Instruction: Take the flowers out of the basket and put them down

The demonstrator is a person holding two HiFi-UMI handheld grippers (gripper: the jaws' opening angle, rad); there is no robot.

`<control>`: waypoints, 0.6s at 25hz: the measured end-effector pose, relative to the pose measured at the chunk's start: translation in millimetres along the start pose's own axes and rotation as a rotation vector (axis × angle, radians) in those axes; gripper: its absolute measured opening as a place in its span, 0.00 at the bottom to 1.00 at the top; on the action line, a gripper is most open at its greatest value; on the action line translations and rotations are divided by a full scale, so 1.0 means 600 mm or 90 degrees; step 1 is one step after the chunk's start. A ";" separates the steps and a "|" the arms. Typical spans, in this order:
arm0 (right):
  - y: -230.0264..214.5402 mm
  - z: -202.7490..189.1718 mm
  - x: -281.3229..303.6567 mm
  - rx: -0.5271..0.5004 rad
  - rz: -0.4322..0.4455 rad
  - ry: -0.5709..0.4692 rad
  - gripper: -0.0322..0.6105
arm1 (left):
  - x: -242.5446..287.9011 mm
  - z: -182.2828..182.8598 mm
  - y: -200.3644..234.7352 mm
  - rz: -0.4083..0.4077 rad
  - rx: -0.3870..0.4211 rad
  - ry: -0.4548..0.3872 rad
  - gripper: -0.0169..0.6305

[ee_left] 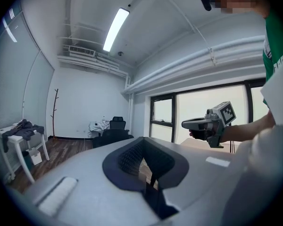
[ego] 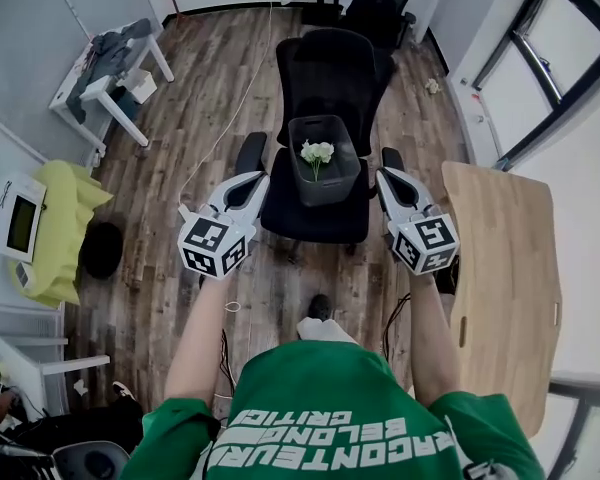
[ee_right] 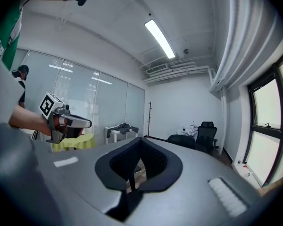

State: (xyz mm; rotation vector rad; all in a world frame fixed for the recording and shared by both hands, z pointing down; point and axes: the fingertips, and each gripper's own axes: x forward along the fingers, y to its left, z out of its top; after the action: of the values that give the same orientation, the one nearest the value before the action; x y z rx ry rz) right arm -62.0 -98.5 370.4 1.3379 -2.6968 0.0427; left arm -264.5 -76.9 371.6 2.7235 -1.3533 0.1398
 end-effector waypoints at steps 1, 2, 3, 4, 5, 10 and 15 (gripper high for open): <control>-0.013 0.000 0.013 0.001 0.006 0.000 0.06 | 0.015 -0.001 0.006 0.005 0.000 0.004 0.05; -0.026 -0.001 0.025 0.004 0.012 -0.001 0.06 | 0.029 -0.002 0.011 0.011 0.001 0.009 0.05; -0.038 -0.002 0.036 0.008 0.017 -0.002 0.06 | 0.042 -0.004 0.017 0.016 0.001 0.013 0.05; -0.048 -0.003 0.045 0.015 0.022 -0.003 0.06 | 0.052 -0.006 0.022 0.021 0.001 0.017 0.05; -0.056 -0.006 0.055 0.024 0.026 -0.004 0.06 | 0.062 -0.009 0.028 0.025 0.000 0.020 0.05; -0.080 -0.019 0.102 0.046 0.046 -0.002 0.06 | 0.095 -0.016 0.054 0.041 -0.004 0.029 0.05; -0.083 -0.026 0.157 0.051 0.056 0.008 0.06 | 0.118 -0.022 0.097 0.042 -0.012 0.030 0.05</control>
State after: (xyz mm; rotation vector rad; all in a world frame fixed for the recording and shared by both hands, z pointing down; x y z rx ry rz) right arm -77.3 -202.1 396.2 1.2349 -2.7686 0.1690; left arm -268.5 -166.2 396.1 2.6438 -1.4258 0.1946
